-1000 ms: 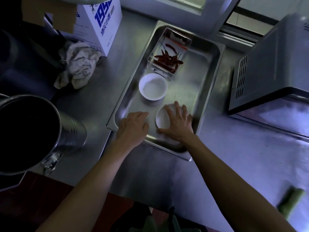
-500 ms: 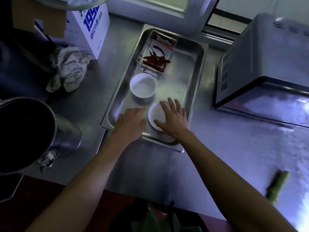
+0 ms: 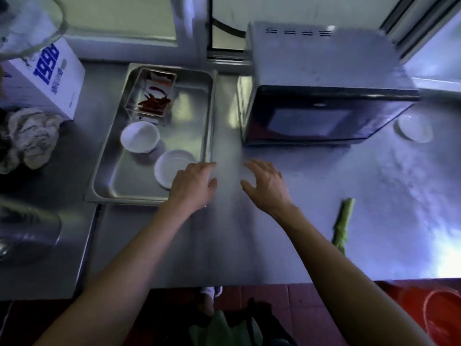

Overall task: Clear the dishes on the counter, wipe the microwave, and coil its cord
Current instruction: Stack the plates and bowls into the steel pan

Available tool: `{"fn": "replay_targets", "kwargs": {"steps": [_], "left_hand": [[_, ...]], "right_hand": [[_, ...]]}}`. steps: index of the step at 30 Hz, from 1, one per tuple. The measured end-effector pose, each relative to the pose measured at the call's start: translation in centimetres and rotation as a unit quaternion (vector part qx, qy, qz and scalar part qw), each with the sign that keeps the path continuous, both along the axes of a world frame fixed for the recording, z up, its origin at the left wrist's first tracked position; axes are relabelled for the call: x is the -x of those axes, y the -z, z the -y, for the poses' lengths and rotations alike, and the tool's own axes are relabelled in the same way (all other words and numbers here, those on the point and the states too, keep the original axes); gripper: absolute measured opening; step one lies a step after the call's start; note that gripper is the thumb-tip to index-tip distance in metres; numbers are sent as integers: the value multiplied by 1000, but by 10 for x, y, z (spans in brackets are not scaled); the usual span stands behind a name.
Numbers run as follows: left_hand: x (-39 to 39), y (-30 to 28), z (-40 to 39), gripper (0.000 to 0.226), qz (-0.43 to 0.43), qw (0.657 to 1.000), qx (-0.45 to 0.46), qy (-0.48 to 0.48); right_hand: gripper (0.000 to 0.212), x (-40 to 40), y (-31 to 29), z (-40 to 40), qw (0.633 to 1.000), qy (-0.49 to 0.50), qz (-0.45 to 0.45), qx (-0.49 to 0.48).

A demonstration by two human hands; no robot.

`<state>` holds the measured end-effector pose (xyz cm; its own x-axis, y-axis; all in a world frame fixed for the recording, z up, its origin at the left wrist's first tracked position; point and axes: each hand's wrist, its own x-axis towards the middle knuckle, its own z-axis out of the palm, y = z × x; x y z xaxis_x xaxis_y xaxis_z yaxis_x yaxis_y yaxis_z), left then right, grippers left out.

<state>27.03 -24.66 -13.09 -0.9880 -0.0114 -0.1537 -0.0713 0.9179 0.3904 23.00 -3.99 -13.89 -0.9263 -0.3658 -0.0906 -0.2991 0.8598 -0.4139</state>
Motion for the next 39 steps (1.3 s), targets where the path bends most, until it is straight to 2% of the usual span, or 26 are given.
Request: {"fn": "replay_targets", "kwargs": {"steps": [12,24,31,39], "left_hand": [[-29,-27,-229,52,-58,988,34,137],[-38,-45,-402,48,-75,959,46,269],[-12,-29,-460,49,-46,949,52,307],[58,-2,-519,50,-20,953,24,302]], "right_hand": [[50,-90,-27,-238,990,139,-9,8],[52,-159,-33,-398,963,269,6,20],[53,-145,-25,-446,952,306,26,12],[54,-72,-15,-496,956,288,52,-22]]}}
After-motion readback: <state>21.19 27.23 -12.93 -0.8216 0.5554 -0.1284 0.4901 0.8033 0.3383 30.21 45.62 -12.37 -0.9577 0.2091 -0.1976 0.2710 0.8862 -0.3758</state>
